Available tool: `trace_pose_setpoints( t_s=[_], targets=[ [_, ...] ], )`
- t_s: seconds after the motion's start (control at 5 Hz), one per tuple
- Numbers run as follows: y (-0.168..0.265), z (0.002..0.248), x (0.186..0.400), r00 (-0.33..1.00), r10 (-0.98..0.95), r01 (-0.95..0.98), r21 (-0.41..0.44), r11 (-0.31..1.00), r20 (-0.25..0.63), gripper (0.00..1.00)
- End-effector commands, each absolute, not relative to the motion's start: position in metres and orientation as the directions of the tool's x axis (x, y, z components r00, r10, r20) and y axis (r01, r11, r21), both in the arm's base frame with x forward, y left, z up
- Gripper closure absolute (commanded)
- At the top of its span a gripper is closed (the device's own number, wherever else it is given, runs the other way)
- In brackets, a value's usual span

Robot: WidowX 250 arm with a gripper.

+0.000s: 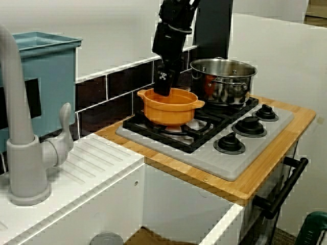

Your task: Lift pot from stove

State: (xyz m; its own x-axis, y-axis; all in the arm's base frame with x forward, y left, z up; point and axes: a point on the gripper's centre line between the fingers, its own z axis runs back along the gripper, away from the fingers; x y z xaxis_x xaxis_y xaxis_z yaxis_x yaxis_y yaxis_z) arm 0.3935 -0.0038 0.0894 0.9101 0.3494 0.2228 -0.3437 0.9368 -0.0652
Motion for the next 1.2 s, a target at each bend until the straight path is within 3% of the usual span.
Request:
trace_pose_setpoints(
  t_s=[0.0,0.2,0.4,1.0],
  targets=[
    [0.001,0.087,0.407,0.899,0.347,-0.346,-0.052,0.937,0.268,0.0],
    [0.0,0.083,0.408,0.898,0.344,-0.345,-0.045,0.937,0.274,0.0],
    [0.004,0.08,0.409,0.896,0.367,-0.36,-0.078,0.93,0.249,1.0],
    [0.016,0.085,0.42,0.879,0.425,-0.415,-0.094,0.905,0.217,1.0]
  ],
)
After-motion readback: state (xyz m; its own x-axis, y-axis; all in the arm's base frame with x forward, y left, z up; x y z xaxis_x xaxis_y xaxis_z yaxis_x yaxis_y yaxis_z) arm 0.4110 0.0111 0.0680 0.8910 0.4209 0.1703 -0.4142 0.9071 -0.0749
